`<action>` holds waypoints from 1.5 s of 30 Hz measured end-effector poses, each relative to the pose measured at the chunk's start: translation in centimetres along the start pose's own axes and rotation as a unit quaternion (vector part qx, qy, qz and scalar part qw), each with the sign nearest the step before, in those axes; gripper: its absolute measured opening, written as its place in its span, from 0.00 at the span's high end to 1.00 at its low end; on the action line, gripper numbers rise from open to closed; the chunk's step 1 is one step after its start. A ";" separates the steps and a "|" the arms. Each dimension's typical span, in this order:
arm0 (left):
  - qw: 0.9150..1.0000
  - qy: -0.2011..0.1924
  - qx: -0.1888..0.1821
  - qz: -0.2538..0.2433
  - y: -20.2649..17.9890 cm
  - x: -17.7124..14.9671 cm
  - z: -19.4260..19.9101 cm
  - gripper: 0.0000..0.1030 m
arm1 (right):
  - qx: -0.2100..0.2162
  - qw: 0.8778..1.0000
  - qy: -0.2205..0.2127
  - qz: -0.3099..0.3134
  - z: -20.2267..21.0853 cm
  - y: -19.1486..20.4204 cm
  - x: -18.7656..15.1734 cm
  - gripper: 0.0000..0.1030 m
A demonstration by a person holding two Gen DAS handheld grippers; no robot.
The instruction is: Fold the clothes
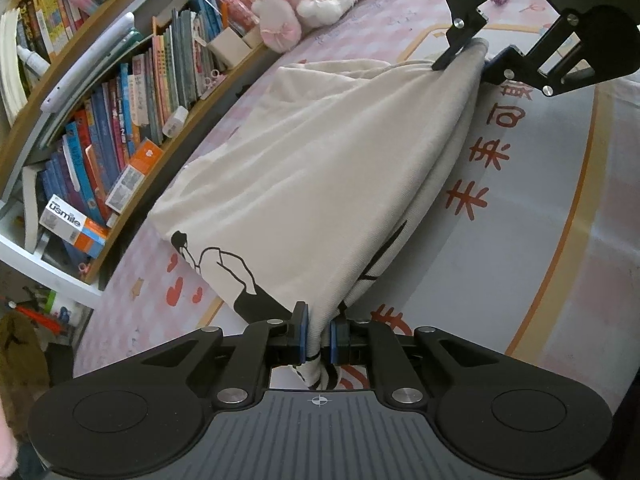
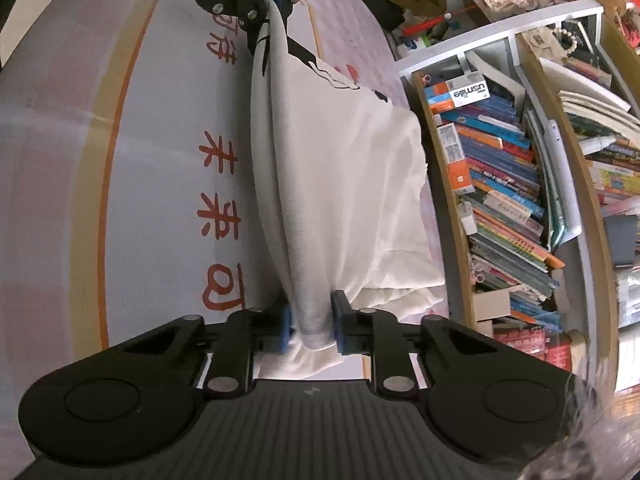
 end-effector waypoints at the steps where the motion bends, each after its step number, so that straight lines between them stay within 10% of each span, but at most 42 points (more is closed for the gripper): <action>1: 1.000 -0.001 -0.002 0.000 0.0 0.0 0.0 0.91 | 0.002 1.000 -0.001 0.000 0.0 0.0 0.0 0.85; 38: 0.971 -0.083 -0.217 -0.057 -0.7 -5.5 12.0 0.94 | 0.132 0.968 0.111 -0.181 13.0 3.8 5.2 0.89; 45: 0.969 -0.123 -0.212 -0.019 5.1 -2.1 14.0 0.94 | 0.110 0.972 0.084 -0.188 13.0 -2.2 5.9 0.90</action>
Point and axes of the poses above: each gripper's, at about its wrist camera, not at the fingertips, and z roughly against the way its jaws point, y to its left, x to its top, the point moved 6 cm from there along -z, roughly the way its jaws point, and after that the axes turned 6 degrees about -x, right-handed, at the moved point
